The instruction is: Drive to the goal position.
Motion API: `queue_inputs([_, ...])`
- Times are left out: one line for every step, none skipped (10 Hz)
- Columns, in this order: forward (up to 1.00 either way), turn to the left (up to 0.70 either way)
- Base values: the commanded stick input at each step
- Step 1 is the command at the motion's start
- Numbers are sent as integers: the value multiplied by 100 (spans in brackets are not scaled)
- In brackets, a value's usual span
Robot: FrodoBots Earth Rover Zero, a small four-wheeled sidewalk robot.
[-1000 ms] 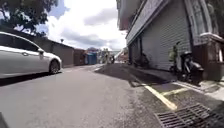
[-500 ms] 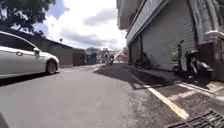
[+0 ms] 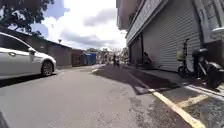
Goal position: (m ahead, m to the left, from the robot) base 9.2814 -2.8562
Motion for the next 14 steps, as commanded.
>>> queue_inputs([45, 0])
queue_inputs([45, 0])
queue_inputs([45, 0])
queue_inputs([45, 0])
queue_inputs([45, 0])
queue_inputs([45, 0])
queue_inputs([45, 0])
queue_inputs([45, 0])
queue_inputs([45, 0])
queue_inputs([45, 0])
queue_inputs([45, 0])
queue_inputs([45, 0])
queue_inputs([45, 0])
queue_inputs([45, 0])
